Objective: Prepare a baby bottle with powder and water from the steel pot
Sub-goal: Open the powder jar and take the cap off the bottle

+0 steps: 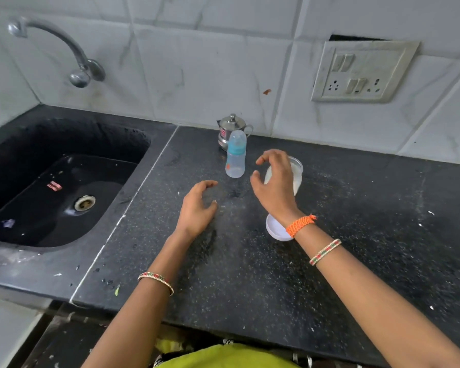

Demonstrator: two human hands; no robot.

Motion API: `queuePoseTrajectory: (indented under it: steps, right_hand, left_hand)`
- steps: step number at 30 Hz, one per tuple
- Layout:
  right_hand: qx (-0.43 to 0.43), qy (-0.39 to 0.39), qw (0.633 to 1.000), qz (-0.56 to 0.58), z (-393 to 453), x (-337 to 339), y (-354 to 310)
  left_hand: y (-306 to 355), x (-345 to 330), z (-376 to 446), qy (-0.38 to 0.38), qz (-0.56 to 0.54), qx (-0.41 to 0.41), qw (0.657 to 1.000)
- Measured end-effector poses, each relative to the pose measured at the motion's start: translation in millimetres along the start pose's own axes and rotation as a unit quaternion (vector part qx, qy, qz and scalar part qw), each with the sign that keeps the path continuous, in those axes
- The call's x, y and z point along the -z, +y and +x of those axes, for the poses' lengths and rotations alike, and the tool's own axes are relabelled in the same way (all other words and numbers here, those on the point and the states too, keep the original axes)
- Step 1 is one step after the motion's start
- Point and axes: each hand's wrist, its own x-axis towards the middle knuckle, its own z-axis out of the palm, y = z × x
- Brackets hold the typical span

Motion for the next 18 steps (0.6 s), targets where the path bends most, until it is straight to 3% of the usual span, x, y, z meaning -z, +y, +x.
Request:
queuePoseTrajectory:
  steps: [12,18]
  right_hand:
    - [-0.147,0.026,0.989,0.02,79.8,-93.0,15.7]
    - [-0.154,0.004,0.987,0.051,82.6,-99.9,28.6]
  left_hand:
    - [-27.7,18.0,52.4,0.005,-0.075,0.032,0.997]
    - [-35.5,10.9,67.1,-0.021,-0.079,0.035,0.996]
